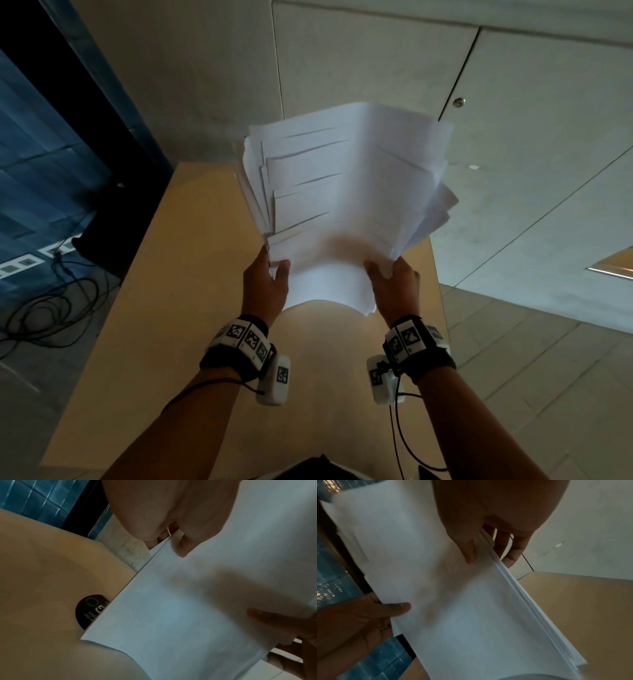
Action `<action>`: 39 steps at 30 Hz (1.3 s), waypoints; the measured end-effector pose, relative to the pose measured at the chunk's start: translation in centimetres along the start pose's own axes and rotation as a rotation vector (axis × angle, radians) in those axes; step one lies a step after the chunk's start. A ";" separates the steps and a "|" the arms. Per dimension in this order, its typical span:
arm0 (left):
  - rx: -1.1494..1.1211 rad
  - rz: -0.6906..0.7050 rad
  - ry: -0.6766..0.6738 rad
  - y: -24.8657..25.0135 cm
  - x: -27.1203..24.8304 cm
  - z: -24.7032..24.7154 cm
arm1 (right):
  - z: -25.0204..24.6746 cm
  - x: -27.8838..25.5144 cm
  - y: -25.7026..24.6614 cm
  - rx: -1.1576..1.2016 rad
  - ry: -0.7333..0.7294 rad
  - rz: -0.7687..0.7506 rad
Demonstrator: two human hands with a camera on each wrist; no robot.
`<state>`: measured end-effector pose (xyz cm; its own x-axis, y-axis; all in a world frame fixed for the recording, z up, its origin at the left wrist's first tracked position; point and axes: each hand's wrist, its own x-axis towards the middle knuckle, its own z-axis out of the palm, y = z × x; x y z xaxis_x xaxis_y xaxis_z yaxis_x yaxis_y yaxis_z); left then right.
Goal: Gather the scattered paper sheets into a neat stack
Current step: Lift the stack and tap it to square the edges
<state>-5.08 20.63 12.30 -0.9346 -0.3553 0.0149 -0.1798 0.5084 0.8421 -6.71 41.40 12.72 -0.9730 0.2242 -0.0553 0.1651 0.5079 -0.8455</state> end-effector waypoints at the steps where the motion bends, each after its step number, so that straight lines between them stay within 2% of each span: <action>1: -0.002 -0.002 0.010 0.0 -0.1 0.1 | 0.2 -0.1 0.0 0.005 0.012 0.007; 7: -0.042 0.017 0.046 0.4 -0.1 0.0 | -0.3 -0.6 -0.6 -0.016 0.115 -0.040; 13: -0.051 -0.028 -0.003 -0.3 -1.1 0.9 | 1.4 -0.6 2.0 -0.104 -0.032 0.030; 19: 0.001 -0.016 0.047 0.7 -0.3 0.7 | 0.6 -0.4 1.0 -0.133 0.013 0.008; 25: -0.089 0.033 0.132 1.3 0.0 -0.5 | -1.0 -0.7 -0.3 -0.112 0.110 -0.088; 27: -0.105 0.027 0.091 0.6 -0.3 -0.3 | -0.9 -1.0 0.1 -0.135 0.070 -0.106; 30: -0.078 -0.048 -0.001 -1.2 -0.7 0.2 | -0.3 -1.4 1.6 -0.084 -0.047 -0.041; 32: -0.061 -0.061 -0.002 -1.6 -0.7 0.4 | -0.3 -1.3 2.0 -0.024 -0.081 -0.040; 39: -0.023 -0.033 0.063 -0.3 -0.6 0.4 | 0.1 -0.5 2.4 -0.037 -0.019 -0.064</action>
<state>-4.62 20.99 11.88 -0.9072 -0.4201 0.0204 -0.2021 0.4779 0.8548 -5.86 42.43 10.67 -0.9845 0.1748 -0.0122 0.1081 0.5511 -0.8274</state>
